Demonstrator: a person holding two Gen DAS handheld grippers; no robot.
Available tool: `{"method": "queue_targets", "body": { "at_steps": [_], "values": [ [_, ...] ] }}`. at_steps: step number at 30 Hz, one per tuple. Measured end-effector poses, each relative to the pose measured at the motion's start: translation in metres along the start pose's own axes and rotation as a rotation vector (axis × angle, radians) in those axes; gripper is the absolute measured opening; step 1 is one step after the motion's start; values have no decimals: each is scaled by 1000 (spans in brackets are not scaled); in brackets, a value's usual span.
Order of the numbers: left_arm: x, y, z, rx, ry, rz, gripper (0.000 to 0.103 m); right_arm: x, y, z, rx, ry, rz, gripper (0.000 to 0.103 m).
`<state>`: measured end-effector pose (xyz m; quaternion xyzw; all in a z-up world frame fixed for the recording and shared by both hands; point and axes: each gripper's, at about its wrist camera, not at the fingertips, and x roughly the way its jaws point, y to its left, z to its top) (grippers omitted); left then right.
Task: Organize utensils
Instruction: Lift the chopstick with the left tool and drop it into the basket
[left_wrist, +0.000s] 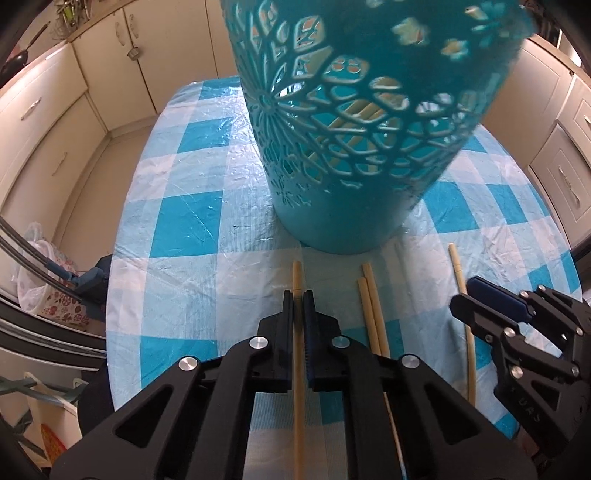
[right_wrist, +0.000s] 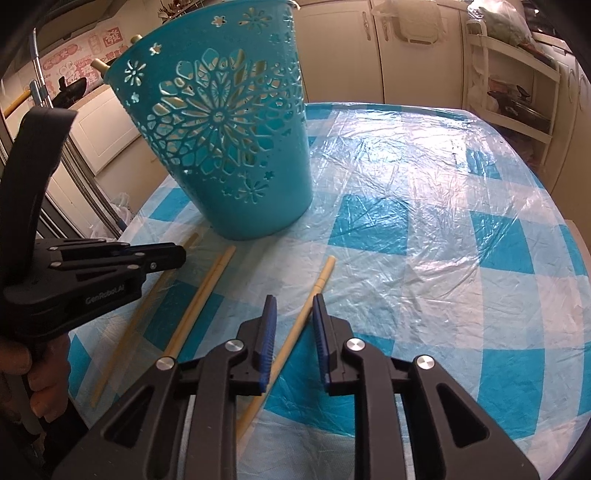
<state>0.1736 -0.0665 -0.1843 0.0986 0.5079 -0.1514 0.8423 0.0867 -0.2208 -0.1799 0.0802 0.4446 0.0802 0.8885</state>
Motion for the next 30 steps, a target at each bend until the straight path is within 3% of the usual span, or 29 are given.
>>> {"method": "queue_targets", "body": {
  "at_steps": [14,23,30],
  "values": [
    [-66,4,-15,19,-119,-48,5,2,12,-1,-54,8,15,40],
    [-115,6,-12,17,-204,-109,5,0,11,-5,-41,5,30,42],
    [-182,23,13,-12,-346,-173,5,0,3,-3,-14,2,62,42]
  ]
}}
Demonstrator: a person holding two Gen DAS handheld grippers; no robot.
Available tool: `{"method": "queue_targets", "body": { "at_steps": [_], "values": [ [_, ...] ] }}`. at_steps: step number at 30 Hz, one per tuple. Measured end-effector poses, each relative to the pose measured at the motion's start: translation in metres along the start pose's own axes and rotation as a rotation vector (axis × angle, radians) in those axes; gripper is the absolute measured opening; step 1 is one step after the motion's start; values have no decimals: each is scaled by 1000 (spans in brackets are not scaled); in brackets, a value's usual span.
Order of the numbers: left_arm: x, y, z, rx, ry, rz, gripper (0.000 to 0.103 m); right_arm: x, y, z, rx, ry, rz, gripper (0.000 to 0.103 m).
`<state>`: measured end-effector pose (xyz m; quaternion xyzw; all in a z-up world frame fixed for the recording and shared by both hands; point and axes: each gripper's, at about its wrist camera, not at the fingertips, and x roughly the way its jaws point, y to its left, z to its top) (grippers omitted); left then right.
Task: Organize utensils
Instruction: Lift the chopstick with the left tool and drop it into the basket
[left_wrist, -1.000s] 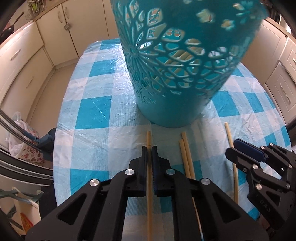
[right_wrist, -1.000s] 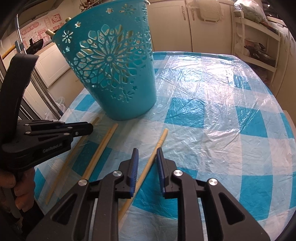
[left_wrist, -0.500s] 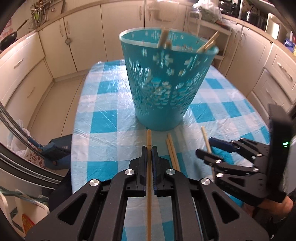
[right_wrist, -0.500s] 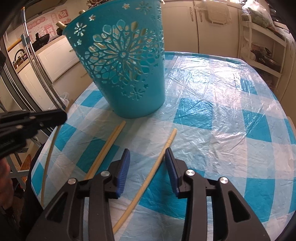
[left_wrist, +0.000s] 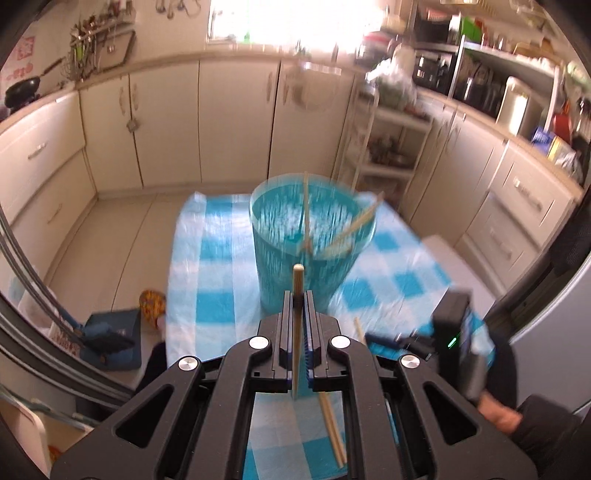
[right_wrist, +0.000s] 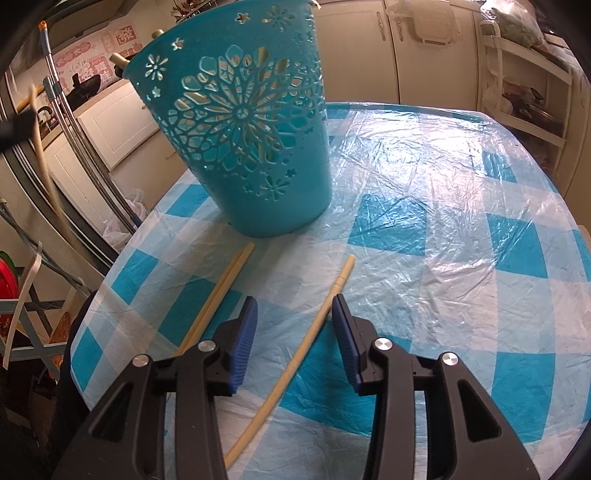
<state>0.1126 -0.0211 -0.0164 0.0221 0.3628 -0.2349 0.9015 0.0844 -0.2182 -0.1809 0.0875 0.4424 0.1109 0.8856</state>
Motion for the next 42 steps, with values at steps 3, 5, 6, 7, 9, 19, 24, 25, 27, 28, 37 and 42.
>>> {"method": "queue_targets", "body": {
  "at_steps": [3,5,6,7,9,19,24,25,27,28,37,42],
  "values": [
    [-18,-2,20,-6,-60,-14,5,-1,-5,0,13,-1,17,42],
    [-28,-4,34,-9,-108,-14,5,-2,-7,0,20,-3,25,42],
    [-31,-5,42,-8,-134,-5,5,-3,-8,0,22,-3,27,42],
    [-32,-6,47,-7,-145,2,5,-4,-9,0,25,-3,31,42],
    [-33,-8,59,-11,-159,-6,5,-6,-11,0,30,-5,35,42],
    [-54,-19,103,10,-267,7,5,-11,-15,0,42,-6,57,43],
    [-52,-22,117,11,-292,12,5,-11,-15,0,42,-6,58,44],
    [-48,-23,119,13,-292,14,5,-11,-15,0,43,-6,58,44],
    [-38,-24,120,15,-286,23,5,-11,-14,0,43,-6,58,44],
    [-33,-23,119,13,-278,22,5,-11,-14,0,43,-6,57,44],
    [37,-15,104,1,-167,58,5,-10,-12,0,43,-6,58,46],
    [75,-5,90,-19,-71,79,6,-10,-12,0,44,-7,57,46]
  ]
}}
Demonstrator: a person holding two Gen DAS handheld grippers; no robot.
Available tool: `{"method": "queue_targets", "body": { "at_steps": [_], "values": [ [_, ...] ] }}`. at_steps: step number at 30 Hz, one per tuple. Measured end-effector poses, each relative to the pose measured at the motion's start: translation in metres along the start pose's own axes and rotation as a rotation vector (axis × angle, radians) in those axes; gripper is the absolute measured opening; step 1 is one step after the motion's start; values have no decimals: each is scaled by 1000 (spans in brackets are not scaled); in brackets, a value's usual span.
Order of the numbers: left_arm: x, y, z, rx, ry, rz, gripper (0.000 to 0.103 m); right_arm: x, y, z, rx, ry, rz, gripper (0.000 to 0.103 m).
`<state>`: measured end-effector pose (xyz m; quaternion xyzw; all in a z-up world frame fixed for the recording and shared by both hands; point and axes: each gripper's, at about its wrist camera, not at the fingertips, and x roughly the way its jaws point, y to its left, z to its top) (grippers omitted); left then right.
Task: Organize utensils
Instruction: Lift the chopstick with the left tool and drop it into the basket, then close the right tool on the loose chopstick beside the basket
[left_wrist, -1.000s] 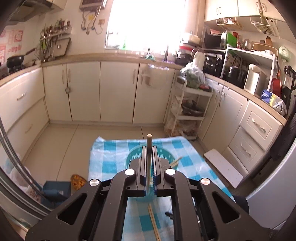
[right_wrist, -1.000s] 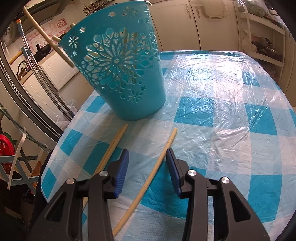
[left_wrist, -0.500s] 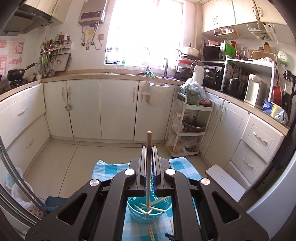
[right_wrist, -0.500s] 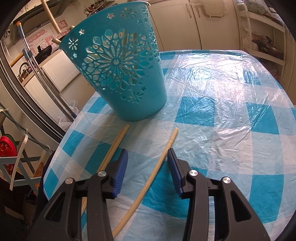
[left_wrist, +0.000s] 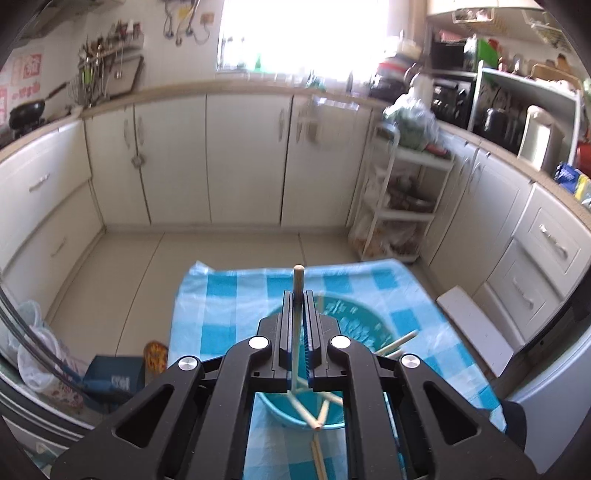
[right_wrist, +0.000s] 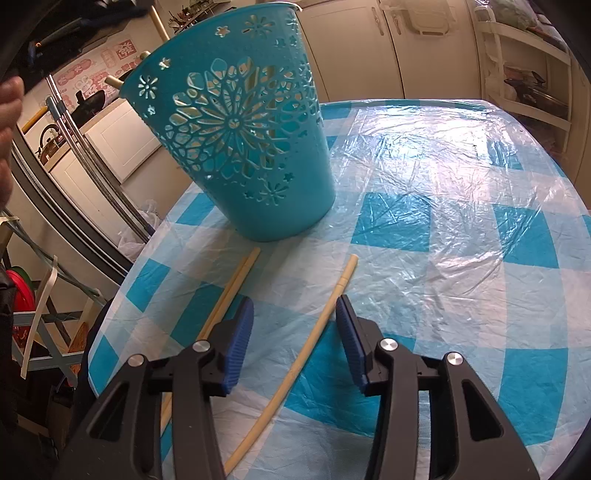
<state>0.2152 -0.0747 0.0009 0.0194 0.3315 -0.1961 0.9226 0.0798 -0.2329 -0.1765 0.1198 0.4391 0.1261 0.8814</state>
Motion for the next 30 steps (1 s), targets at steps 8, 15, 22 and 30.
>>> {"method": "queue_targets", "body": {
  "at_steps": [8,15,22,30],
  "values": [
    [-6,18,-25,-30,18,29,33,-3,2,-2,4,-4,-41,46],
    [-28,47,-48,-100,11,39,50,0,24,-9,-87,4,-227,25],
    [-29,70,-79,-158,59,25,52,-2,22,-4,-224,101,-188,8],
    [-10,78,-109,-196,139,19,53,9,18,10,-190,130,-245,9]
  ]
}}
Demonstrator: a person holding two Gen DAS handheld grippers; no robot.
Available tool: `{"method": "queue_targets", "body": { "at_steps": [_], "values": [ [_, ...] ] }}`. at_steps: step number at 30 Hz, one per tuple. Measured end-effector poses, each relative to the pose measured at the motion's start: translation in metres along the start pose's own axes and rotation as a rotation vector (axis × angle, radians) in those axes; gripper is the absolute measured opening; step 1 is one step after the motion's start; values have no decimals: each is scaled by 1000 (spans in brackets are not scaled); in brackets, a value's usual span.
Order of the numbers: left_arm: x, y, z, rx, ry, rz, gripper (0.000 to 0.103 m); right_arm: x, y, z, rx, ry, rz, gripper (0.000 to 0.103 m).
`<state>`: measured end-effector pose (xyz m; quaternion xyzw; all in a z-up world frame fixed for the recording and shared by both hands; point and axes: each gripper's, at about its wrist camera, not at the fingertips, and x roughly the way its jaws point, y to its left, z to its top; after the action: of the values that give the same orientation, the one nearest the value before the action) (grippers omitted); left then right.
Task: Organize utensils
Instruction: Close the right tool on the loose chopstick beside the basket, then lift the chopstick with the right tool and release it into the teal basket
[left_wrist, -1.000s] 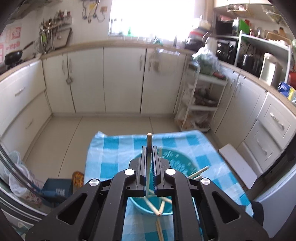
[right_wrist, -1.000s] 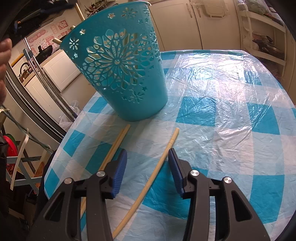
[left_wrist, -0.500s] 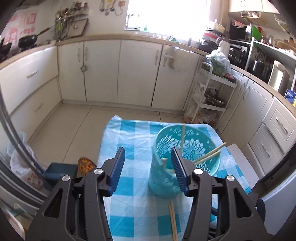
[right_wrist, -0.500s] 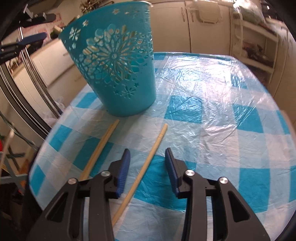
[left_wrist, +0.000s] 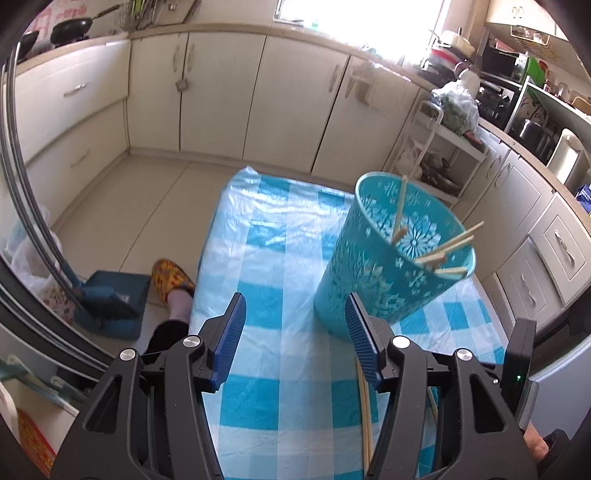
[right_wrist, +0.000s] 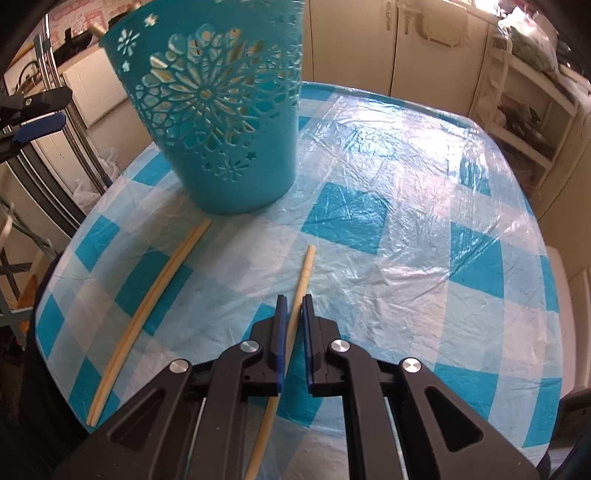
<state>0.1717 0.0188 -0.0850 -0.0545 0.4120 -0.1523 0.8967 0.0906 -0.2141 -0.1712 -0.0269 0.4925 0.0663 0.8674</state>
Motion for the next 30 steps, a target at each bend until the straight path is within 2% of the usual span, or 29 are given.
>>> {"method": "queue_targets", "body": {
  "at_steps": [4,7,11,13,17,20,23,27,30],
  "values": [
    [4,0,-7,-3,20,4,55,-2,-1,-1,60,-16,35,6],
    [6,4,-13,-12,36,6,56,-25,-18,-9,159,-69,164,6],
    [9,10,-19,-31,59,-1,57,-67,-28,-2,232,-194,338,6],
    [9,11,-22,-39,67,-4,57,-95,-29,15,267,-286,419,6],
    [2,6,-26,-38,63,-11,58,-142,-22,56,267,-466,490,6],
    [-6,3,-25,-36,51,-15,61,-167,-22,99,260,-613,466,6],
    [-12,-1,-26,-38,42,-22,64,-174,-20,137,295,-744,384,6],
    [-16,-4,-26,-33,38,-27,64,-153,-18,165,347,-824,230,6],
    [-17,-6,-27,-27,37,-29,64,-129,-13,172,366,-822,152,6]
  ]
}}
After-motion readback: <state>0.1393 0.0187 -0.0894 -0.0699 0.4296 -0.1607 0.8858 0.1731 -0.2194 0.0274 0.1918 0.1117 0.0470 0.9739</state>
